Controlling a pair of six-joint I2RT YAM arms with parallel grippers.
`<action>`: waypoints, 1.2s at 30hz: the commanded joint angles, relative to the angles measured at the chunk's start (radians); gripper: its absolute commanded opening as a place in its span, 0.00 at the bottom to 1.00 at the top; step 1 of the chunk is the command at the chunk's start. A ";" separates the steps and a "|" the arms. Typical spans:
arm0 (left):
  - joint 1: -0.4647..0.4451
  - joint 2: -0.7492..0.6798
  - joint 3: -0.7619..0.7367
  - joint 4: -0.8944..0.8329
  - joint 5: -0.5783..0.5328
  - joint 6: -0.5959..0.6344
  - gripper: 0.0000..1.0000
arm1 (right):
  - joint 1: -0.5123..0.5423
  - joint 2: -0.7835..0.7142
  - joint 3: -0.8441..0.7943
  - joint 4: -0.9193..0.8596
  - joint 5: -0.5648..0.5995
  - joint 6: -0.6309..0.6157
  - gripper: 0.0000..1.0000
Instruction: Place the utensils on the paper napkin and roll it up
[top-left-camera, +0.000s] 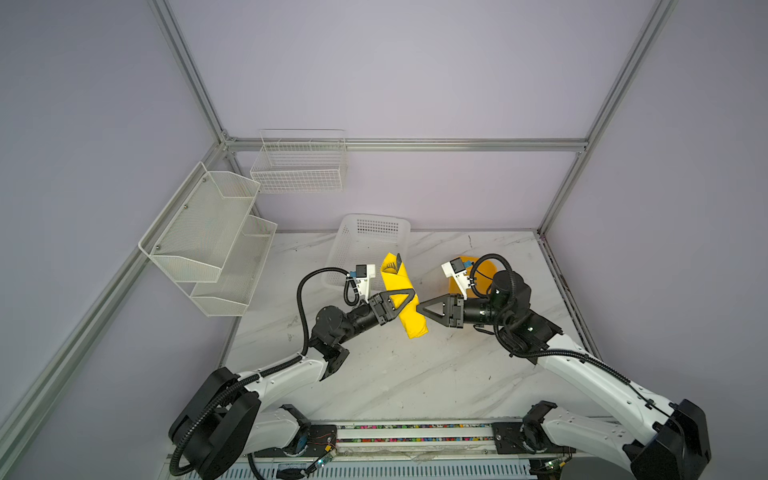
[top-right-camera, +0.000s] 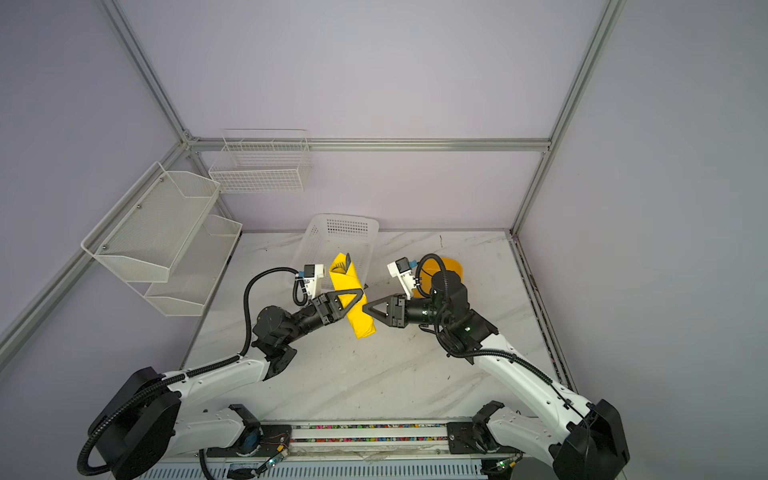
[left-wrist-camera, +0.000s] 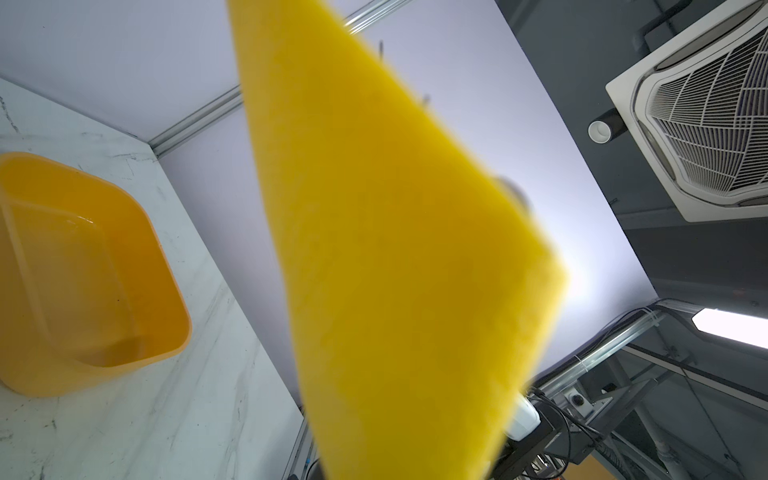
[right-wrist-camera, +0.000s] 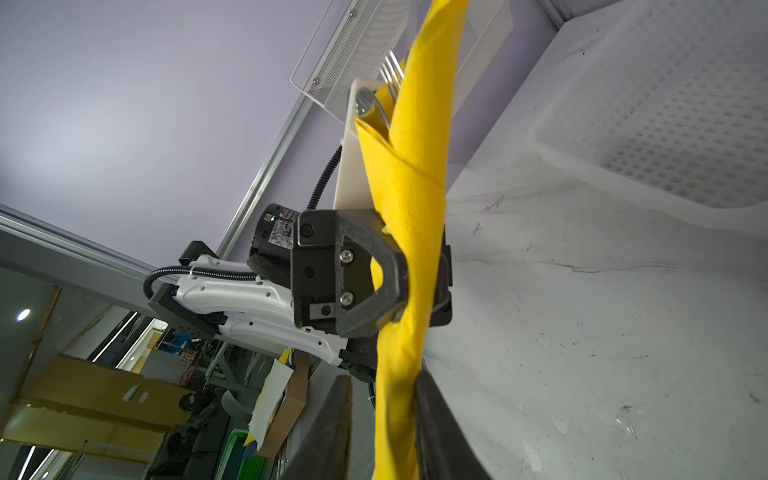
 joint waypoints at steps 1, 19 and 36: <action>0.005 -0.019 0.058 0.049 -0.017 0.019 0.09 | -0.009 -0.024 -0.008 -0.067 0.005 -0.011 0.29; 0.005 -0.018 0.070 0.032 -0.024 0.027 0.08 | -0.009 -0.010 -0.004 -0.323 0.030 -0.154 0.25; 0.005 -0.030 0.056 0.029 -0.034 0.030 0.07 | -0.010 -0.103 0.006 -0.356 0.083 -0.147 0.21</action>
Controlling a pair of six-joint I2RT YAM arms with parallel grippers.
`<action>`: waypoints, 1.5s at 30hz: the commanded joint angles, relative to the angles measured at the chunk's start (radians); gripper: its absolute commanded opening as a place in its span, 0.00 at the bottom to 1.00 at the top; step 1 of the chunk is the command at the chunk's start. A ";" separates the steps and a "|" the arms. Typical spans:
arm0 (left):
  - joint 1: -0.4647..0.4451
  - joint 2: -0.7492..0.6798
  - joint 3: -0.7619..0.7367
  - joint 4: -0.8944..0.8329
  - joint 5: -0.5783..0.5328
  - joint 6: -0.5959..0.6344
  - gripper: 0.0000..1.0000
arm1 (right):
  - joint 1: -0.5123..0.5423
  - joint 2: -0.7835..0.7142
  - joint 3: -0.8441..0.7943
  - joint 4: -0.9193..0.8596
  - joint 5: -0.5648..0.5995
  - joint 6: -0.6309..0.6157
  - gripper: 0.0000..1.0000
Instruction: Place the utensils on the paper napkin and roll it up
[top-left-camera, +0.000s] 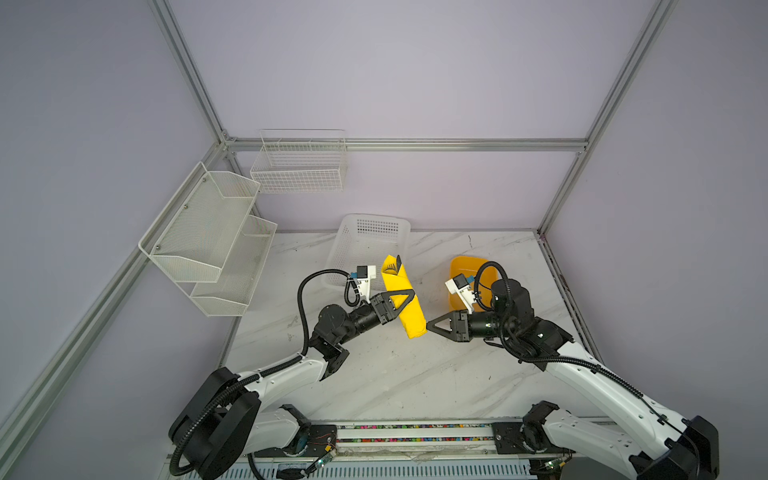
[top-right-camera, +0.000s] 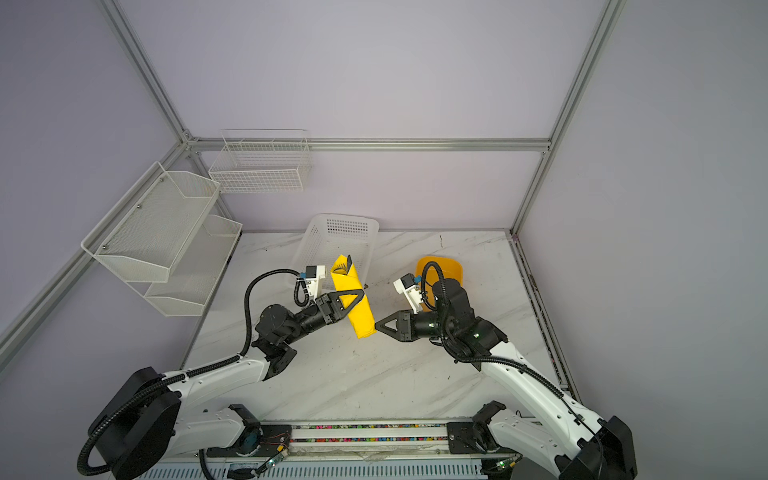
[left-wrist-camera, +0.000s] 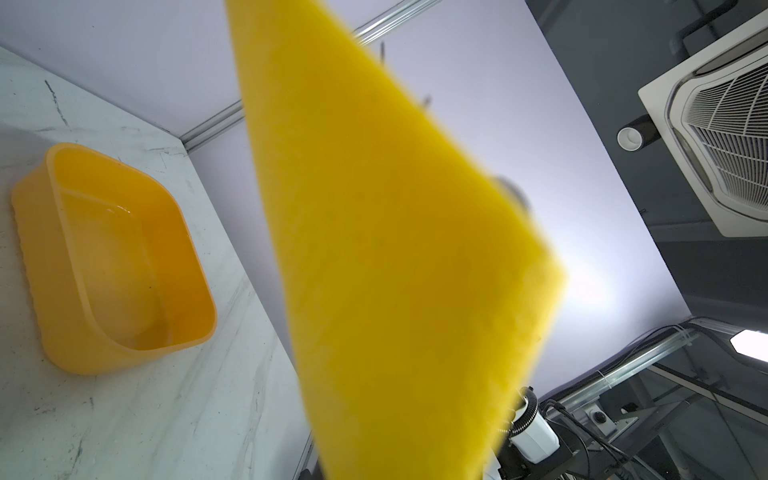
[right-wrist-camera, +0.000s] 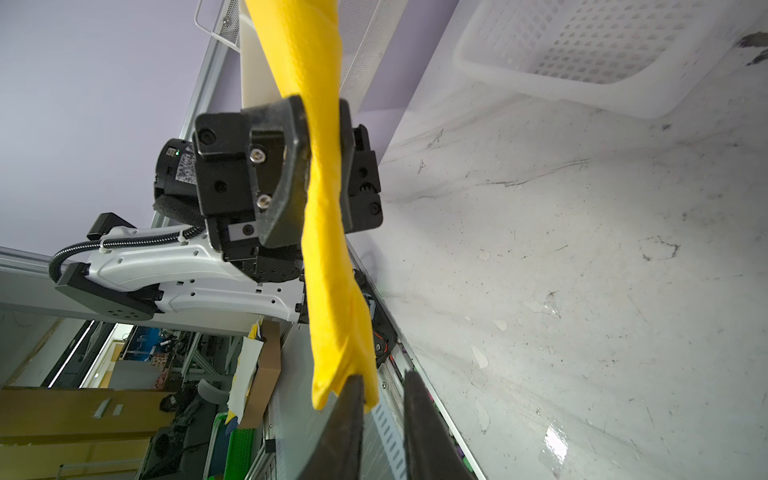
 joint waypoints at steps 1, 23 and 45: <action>0.005 -0.030 0.056 0.090 -0.011 0.013 0.07 | -0.002 -0.047 0.038 -0.024 0.047 -0.018 0.21; 0.005 -0.029 0.059 0.093 -0.013 0.010 0.07 | -0.002 0.060 0.068 0.007 0.010 0.004 0.15; 0.005 -0.036 0.056 0.088 -0.015 0.011 0.06 | -0.002 0.004 0.133 -0.080 0.070 -0.024 0.12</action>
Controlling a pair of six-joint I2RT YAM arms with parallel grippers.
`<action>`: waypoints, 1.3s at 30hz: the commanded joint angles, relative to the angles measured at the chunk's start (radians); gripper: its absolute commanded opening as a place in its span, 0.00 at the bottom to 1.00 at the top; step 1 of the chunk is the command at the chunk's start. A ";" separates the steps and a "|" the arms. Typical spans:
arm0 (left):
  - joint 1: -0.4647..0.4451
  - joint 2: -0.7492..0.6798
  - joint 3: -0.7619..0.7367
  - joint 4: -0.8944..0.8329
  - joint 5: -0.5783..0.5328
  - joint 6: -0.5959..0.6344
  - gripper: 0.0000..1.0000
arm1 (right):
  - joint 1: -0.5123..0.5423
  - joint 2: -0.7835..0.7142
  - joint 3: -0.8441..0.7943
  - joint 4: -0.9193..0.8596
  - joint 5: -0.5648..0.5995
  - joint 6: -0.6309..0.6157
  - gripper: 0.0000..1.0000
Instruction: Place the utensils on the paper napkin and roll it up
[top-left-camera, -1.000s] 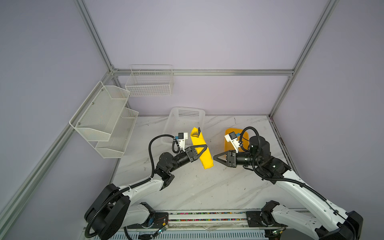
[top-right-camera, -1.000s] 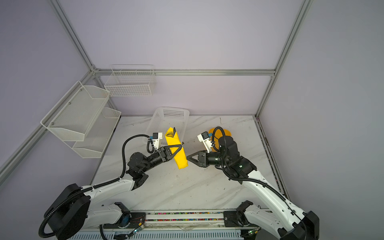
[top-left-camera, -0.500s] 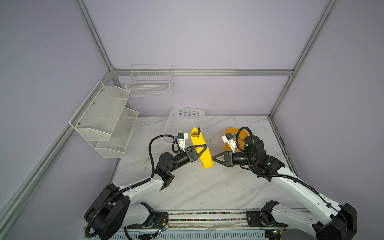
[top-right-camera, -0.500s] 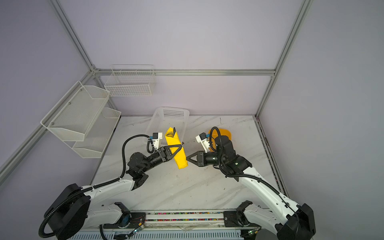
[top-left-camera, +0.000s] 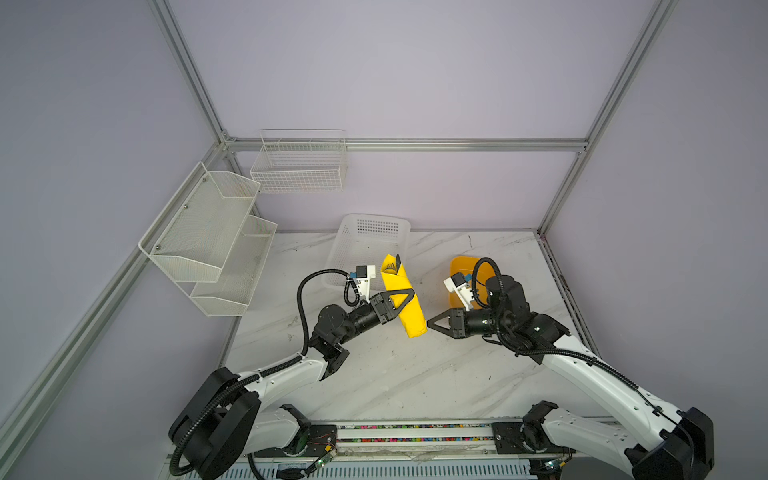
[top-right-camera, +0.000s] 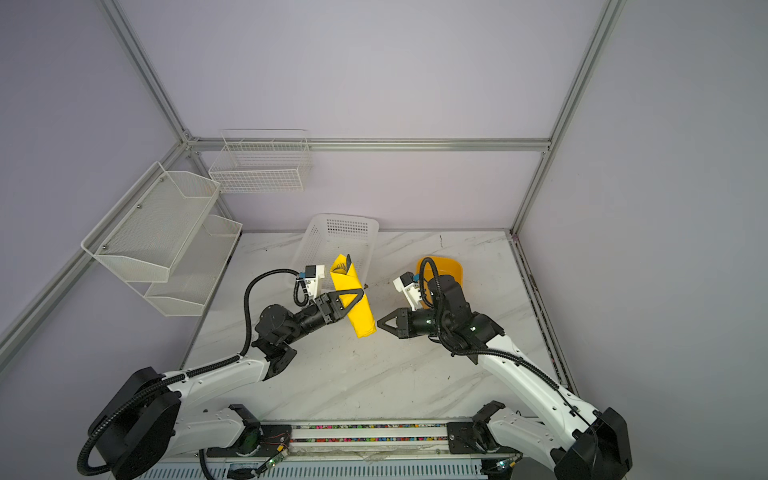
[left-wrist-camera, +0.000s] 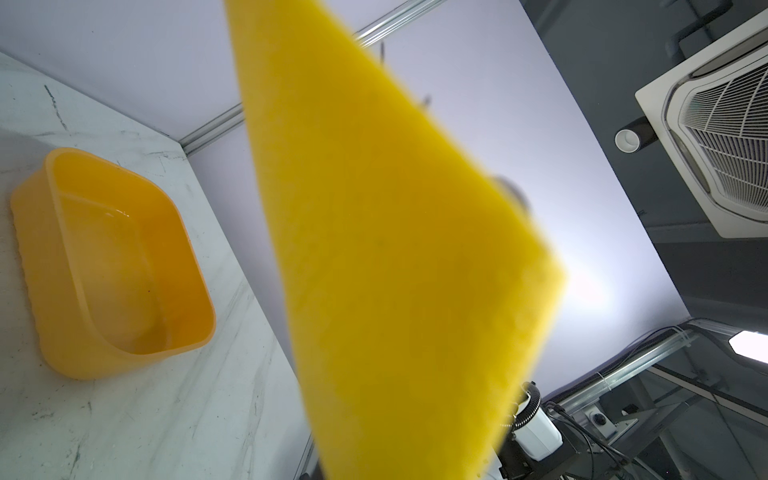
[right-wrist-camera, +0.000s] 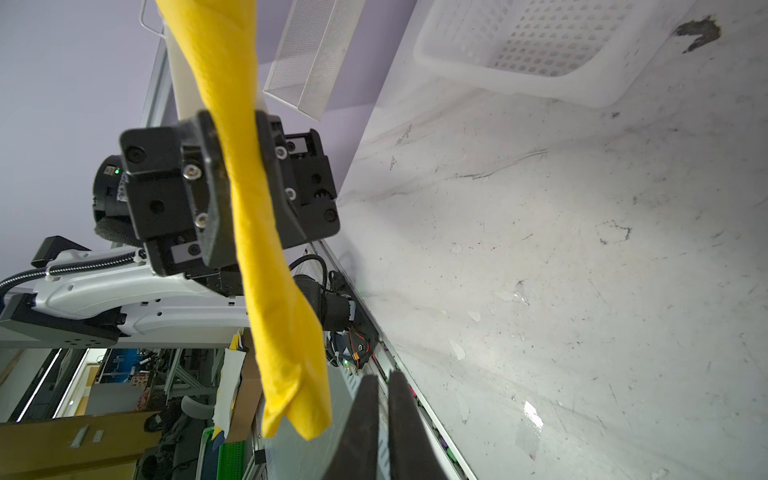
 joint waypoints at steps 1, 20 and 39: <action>0.005 -0.038 0.056 0.081 -0.012 0.010 0.06 | -0.002 -0.045 0.076 0.011 0.007 -0.007 0.13; 0.005 -0.032 0.061 0.081 -0.015 0.010 0.05 | 0.013 0.018 0.012 0.054 -0.079 0.006 0.43; 0.005 -0.043 0.052 0.072 -0.020 0.013 0.05 | 0.013 -0.050 0.031 -0.006 -0.071 -0.010 0.40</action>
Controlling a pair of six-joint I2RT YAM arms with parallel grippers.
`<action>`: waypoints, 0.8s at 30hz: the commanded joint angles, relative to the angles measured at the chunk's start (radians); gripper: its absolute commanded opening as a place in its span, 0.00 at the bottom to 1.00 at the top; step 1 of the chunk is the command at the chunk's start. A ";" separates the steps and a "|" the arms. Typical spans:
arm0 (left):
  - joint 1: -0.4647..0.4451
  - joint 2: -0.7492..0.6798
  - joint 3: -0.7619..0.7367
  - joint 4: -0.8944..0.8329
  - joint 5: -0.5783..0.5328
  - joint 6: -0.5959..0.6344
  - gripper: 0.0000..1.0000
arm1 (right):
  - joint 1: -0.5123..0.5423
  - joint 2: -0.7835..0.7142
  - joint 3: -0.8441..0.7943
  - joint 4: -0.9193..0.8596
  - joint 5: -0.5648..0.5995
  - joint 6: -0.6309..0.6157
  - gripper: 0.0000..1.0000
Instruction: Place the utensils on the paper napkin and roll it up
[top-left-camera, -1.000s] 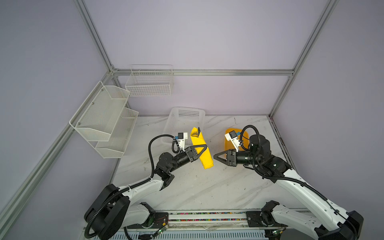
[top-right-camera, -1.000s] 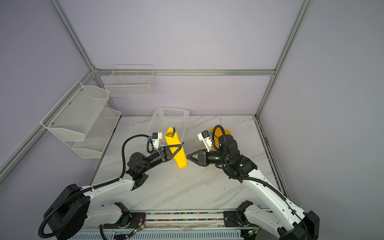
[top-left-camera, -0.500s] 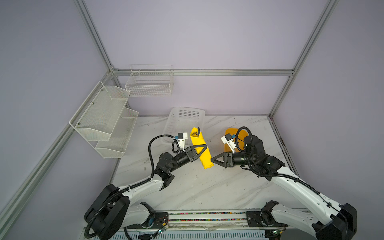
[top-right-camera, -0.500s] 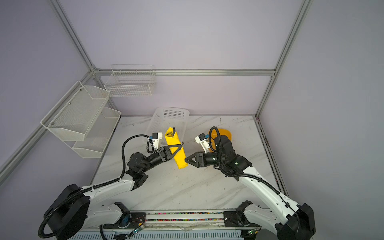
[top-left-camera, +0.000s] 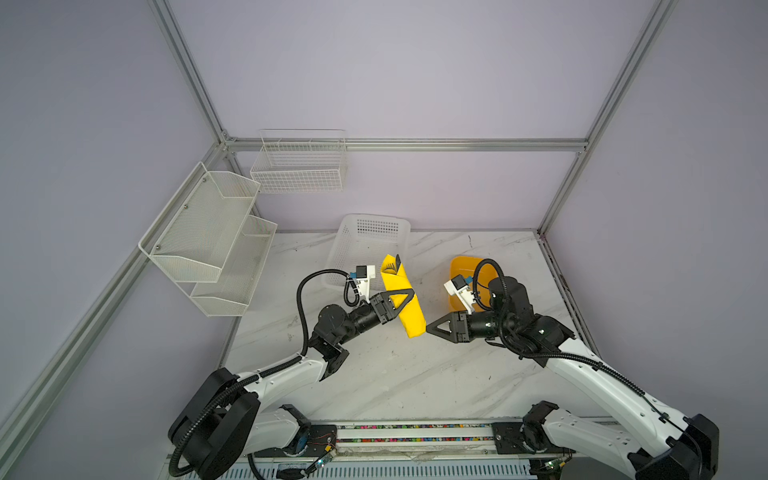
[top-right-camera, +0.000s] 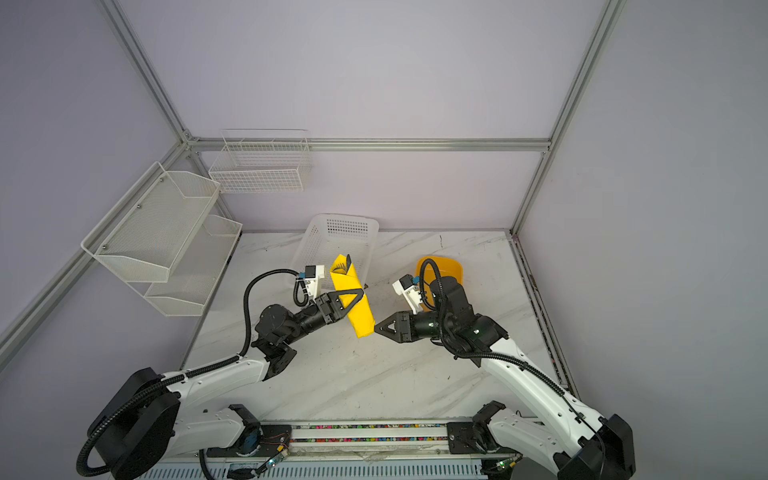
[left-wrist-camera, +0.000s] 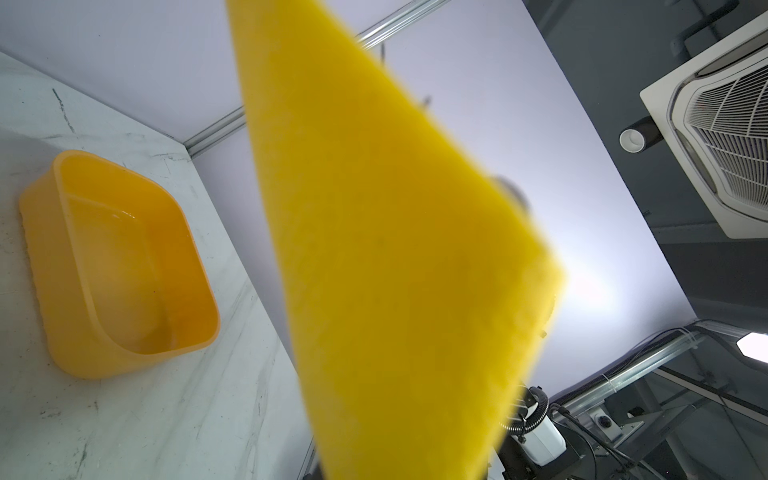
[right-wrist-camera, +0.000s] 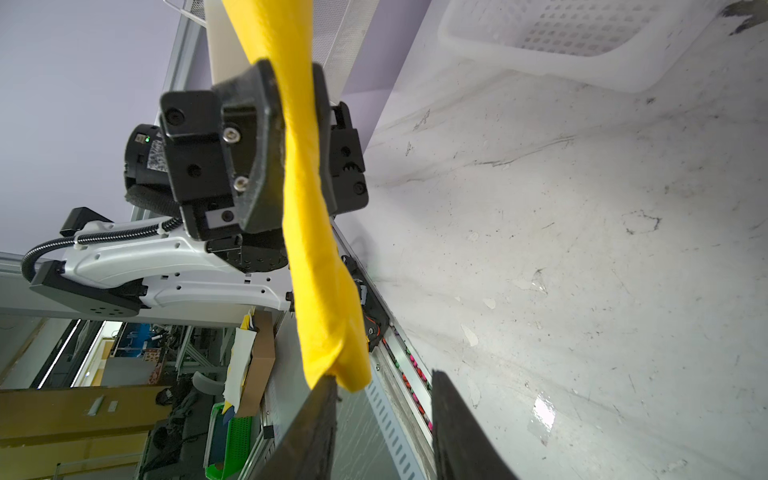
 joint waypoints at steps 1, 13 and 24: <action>0.005 -0.038 0.053 0.083 -0.014 0.005 0.05 | 0.006 -0.025 0.032 0.030 -0.018 0.013 0.40; 0.006 -0.037 0.050 0.080 -0.012 0.002 0.04 | 0.006 0.046 0.029 0.222 -0.045 0.072 0.58; 0.006 -0.021 0.070 0.075 0.009 0.001 0.04 | 0.010 0.211 0.062 0.414 -0.166 0.094 0.59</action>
